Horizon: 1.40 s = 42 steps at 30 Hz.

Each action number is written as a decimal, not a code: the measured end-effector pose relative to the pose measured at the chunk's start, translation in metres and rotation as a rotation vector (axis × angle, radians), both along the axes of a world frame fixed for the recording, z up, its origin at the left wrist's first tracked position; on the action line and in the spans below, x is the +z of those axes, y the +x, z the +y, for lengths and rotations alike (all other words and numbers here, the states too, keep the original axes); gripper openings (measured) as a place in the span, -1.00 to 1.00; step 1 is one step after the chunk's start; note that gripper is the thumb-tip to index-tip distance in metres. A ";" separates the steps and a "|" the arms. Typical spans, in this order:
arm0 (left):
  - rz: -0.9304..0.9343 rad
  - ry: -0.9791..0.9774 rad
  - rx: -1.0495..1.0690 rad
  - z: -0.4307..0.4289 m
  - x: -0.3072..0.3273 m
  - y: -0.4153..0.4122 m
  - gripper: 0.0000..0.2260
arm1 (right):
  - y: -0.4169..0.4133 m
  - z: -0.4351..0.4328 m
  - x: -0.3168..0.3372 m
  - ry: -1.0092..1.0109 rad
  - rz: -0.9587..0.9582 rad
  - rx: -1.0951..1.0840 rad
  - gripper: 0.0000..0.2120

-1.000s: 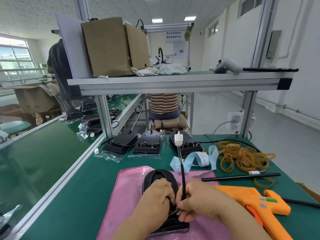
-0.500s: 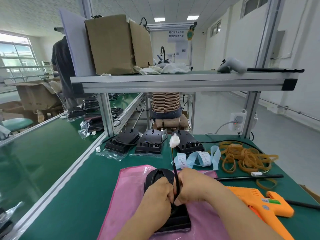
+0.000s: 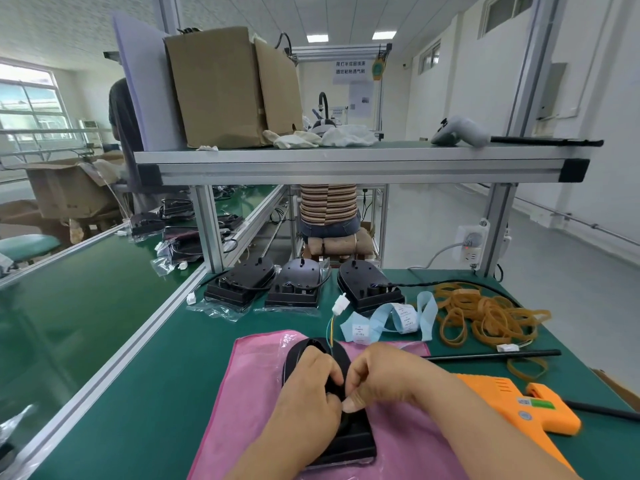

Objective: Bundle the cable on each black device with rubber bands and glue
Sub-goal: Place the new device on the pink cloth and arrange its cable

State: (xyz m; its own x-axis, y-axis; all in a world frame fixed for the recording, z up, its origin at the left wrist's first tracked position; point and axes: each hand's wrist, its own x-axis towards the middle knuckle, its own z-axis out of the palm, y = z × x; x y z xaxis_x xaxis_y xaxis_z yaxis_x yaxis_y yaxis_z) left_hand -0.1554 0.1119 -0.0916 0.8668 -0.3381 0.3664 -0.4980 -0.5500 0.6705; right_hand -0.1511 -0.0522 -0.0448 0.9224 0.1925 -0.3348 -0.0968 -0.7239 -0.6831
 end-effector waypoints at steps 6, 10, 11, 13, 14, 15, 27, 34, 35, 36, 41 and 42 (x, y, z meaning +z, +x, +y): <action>0.160 -0.028 -0.188 0.012 0.007 0.005 -0.89 | 0.011 0.010 0.008 -0.263 -0.011 0.114 -0.75; 0.300 0.121 -0.355 0.023 0.016 0.020 -0.83 | 0.017 0.016 0.013 -0.375 0.006 0.169 -0.76; 0.324 0.162 -0.372 0.024 0.018 0.024 -0.80 | 0.019 0.015 0.014 -0.374 0.014 0.170 -0.78; 0.340 0.235 -0.363 0.023 0.023 0.027 -0.73 | 0.019 0.011 0.011 -0.309 0.063 0.154 -0.83; 0.336 0.271 -0.342 0.023 0.024 0.026 -0.71 | 0.017 0.008 0.010 -0.240 0.089 0.121 -0.85; 0.329 0.304 -0.321 0.021 0.025 0.025 -0.70 | 0.015 0.004 0.008 -0.154 0.109 0.064 -0.84; 0.280 0.237 -0.309 0.019 0.023 0.010 -0.73 | 0.037 0.024 -0.019 -0.302 -0.476 -0.211 -0.85; 0.264 0.051 -0.309 0.024 0.009 0.011 -0.74 | 0.045 0.031 -0.022 -0.165 -0.458 -0.246 -0.90; 0.272 -0.041 -0.299 0.024 0.006 0.011 -0.76 | 0.046 0.030 -0.023 -0.181 -0.470 -0.240 -0.91; 0.268 -0.151 -0.248 0.024 0.004 0.012 -0.79 | 0.046 0.030 -0.024 -0.200 -0.484 -0.234 -0.90; 0.179 -0.296 0.257 0.022 -0.003 0.031 -0.81 | 0.044 0.036 -0.027 -0.383 -0.525 -0.162 -0.85; 0.165 -0.222 0.270 0.021 -0.002 0.034 -0.79 | 0.042 0.038 -0.027 -0.436 -0.529 -0.136 -0.83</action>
State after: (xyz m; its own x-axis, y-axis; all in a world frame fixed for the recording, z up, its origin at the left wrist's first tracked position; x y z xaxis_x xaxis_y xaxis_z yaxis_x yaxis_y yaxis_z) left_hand -0.1213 0.1327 -0.0932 0.9673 -0.0179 0.2530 -0.2304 -0.4790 0.8471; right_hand -0.1087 -0.0146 -0.0722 0.9892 0.0140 0.1458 0.0597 -0.9476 -0.3137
